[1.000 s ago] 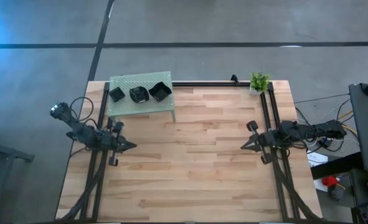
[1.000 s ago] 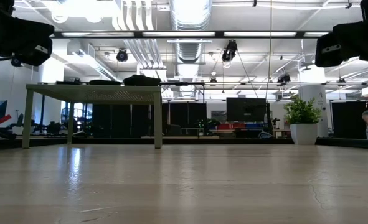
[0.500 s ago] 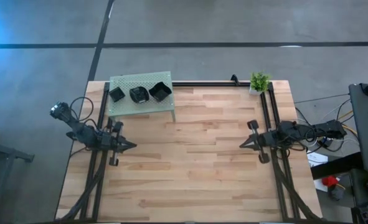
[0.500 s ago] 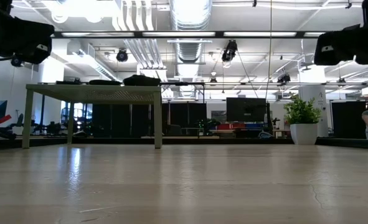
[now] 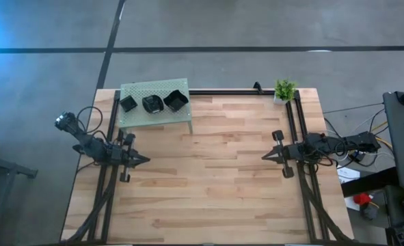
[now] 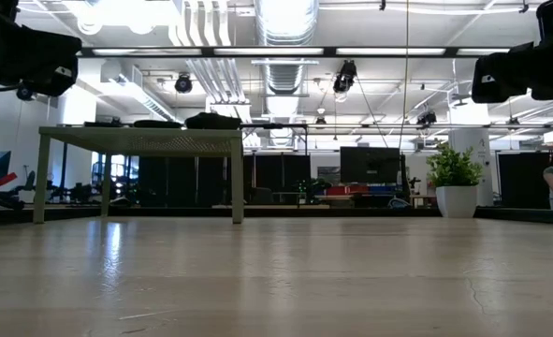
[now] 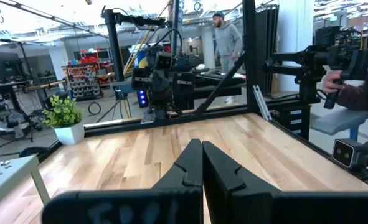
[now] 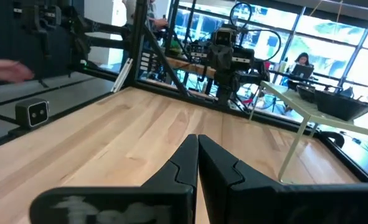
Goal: Pick & Place Mini shaped plates
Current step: Return to Home Position
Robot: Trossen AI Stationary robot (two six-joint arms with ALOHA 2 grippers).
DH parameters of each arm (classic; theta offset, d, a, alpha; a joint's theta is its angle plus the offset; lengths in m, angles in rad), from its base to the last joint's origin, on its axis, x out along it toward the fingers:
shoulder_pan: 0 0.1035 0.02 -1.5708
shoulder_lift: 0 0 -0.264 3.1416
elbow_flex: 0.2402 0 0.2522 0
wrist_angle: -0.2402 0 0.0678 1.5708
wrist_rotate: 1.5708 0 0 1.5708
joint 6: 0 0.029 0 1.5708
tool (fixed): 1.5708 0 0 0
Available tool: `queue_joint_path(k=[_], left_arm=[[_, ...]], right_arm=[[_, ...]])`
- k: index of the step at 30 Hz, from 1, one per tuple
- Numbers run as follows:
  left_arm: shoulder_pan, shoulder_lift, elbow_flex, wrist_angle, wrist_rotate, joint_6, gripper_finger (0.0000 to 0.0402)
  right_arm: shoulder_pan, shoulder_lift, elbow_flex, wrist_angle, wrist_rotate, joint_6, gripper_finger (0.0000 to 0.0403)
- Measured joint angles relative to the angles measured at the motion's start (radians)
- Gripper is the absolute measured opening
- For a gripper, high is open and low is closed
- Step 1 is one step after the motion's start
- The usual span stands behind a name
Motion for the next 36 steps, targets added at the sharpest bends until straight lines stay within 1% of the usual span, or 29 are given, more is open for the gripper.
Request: queue_joint_path(k=[5,11,22,36], left_arm=[[0.0,0.0,0.0,0.0,0.0,0.0,0.0],[0.0,0.0,0.0,0.0,0.0,0.0,0.0],[0.0,0.0,0.0,0.0,0.0,0.0,0.0],[0.0,0.0,0.0,0.0,0.0,0.0,0.0]], right_arm=[[0.0,0.0,0.0,-0.001,0.015,-0.003,0.0008],[0.0,0.012,0.0,-0.002,0.122,-0.053,0.0008],[0.0,0.032,0.0,-0.001,0.123,0.1,0.0008],[0.0,0.031,0.0,-0.001,0.121,0.118,0.0008]])
